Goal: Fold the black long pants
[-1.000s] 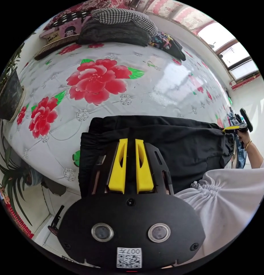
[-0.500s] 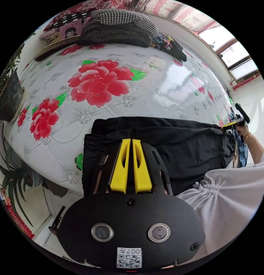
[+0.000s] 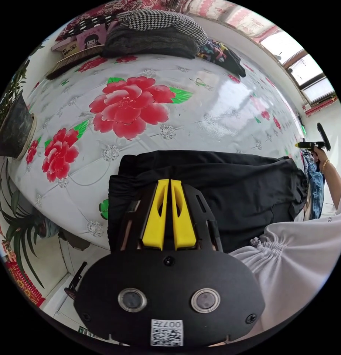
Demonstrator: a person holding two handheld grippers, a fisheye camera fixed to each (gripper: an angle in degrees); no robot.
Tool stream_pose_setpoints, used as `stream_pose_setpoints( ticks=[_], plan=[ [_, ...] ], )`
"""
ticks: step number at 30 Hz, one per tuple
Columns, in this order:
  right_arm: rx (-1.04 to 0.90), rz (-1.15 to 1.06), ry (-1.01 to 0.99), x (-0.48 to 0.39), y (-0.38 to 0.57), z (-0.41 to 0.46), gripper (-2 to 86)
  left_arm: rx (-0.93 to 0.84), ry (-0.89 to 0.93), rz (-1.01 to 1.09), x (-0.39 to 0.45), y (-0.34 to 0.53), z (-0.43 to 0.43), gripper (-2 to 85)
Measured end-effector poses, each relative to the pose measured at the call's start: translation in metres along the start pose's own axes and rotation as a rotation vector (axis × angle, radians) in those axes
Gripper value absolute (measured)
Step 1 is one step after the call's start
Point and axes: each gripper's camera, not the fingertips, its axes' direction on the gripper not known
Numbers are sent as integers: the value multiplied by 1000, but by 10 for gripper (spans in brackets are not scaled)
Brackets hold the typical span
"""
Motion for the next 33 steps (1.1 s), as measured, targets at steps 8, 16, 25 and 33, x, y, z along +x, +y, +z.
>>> stream_pose_setpoints(
  ticks=[8, 16, 25, 33],
  plan=[
    [-123, -119, 61, -12, 40, 36, 13, -22, -17, -12, 1, -7, 0, -10],
    [226, 110, -60, 48, 93, -46, 8, 109, 38, -65, -8, -9, -27, -10],
    [158, -322, -189, -67, 139, -42, 37, 112, 14, 5, -5, -9, -29, -10],
    [91, -514, -51, -136, 130, -48, 25, 141, 27, -39, -20, -9, -41, -10]
  ],
)
